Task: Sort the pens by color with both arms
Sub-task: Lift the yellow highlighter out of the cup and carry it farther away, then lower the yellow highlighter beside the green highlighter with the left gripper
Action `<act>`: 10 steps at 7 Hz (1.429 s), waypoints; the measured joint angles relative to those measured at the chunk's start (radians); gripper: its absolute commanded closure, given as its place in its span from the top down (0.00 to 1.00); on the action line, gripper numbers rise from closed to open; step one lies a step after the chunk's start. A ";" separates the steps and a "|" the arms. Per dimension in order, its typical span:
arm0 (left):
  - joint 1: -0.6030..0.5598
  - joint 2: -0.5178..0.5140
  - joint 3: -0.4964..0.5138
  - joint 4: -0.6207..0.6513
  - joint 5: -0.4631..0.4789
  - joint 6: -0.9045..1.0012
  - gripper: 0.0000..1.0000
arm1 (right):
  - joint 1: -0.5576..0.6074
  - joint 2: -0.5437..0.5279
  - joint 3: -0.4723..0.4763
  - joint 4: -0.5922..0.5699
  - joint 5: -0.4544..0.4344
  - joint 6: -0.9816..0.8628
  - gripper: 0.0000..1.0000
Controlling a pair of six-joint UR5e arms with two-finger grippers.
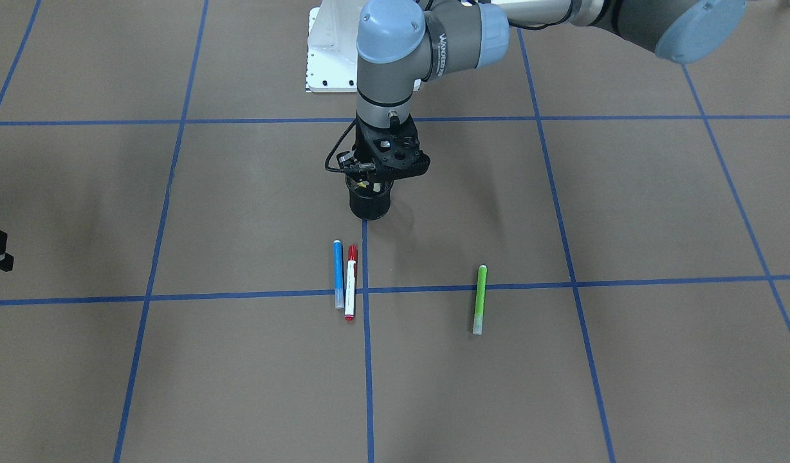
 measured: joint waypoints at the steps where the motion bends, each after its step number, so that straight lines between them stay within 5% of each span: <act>1: -0.015 0.000 -0.031 0.034 -0.005 0.028 0.00 | 0.000 0.000 0.000 0.000 0.000 0.000 0.99; 7: -0.337 -0.005 -0.021 0.073 -0.180 0.276 0.00 | 0.002 -0.003 0.007 0.000 0.000 0.006 0.99; 10: -0.473 -0.010 0.232 -0.068 -0.207 0.495 0.00 | 0.001 -0.002 0.012 -0.001 0.000 0.009 0.99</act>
